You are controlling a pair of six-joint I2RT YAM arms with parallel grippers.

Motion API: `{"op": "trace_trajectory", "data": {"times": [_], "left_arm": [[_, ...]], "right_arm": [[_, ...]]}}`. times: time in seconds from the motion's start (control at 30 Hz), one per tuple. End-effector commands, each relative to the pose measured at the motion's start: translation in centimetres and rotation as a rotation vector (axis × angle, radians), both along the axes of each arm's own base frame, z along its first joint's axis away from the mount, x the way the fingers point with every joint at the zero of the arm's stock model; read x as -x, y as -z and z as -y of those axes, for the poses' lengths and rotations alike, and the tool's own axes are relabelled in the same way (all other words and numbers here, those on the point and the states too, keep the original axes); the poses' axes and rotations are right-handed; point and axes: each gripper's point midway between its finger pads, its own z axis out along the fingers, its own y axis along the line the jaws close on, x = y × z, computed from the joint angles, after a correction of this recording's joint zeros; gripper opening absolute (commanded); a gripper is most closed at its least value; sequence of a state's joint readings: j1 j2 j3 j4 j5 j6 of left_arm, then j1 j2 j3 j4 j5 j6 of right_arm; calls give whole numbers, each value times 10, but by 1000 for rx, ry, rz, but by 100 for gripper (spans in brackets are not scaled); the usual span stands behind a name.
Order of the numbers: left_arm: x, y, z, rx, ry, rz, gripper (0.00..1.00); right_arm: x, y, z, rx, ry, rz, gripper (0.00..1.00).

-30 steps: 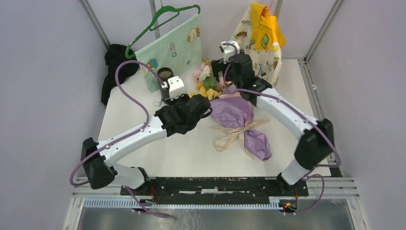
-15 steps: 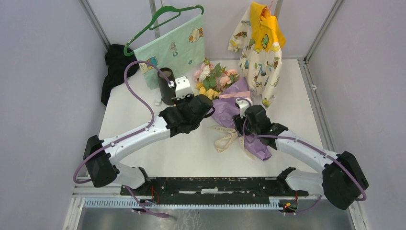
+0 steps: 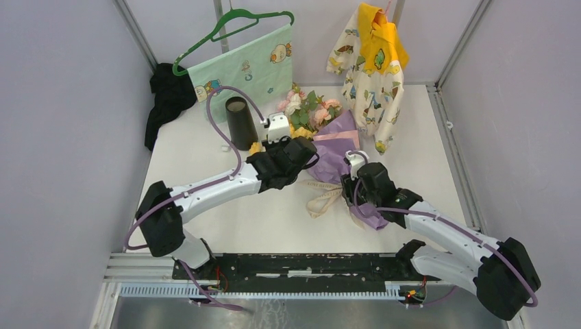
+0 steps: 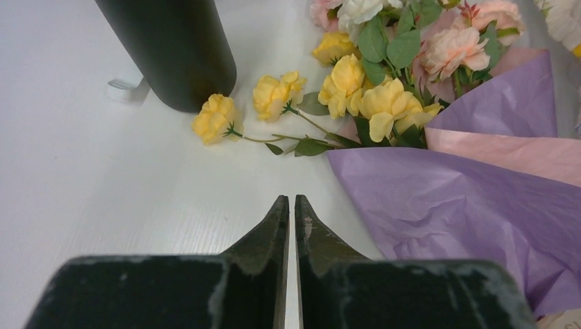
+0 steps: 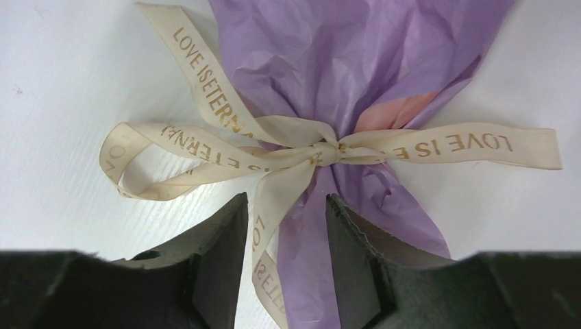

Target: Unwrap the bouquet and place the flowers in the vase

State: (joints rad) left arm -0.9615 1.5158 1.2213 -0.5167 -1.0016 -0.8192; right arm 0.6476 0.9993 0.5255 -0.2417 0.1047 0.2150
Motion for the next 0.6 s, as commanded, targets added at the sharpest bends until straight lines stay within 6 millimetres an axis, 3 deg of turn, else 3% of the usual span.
{"op": "trace_trajectory", "data": {"times": [0.0,0.23,0.3,0.43,0.57], "left_arm": [[-12,-8,15,14,10,29,13],[-23,1,26,33,39,3,13],[-27,3,31,38,50,-1,13],[-37,12,47,55,92,-19,13],[-54,30,75,139,188,-74,13]], "right_arm": [[3,-1,-17,-42,-36,-5,50],[15,22,-17,-33,-42,-52,42],[14,24,-16,-31,-32,-52,36],[9,18,-18,-32,-25,-33,20],[1,-1,-28,-62,-43,1,13]]}}
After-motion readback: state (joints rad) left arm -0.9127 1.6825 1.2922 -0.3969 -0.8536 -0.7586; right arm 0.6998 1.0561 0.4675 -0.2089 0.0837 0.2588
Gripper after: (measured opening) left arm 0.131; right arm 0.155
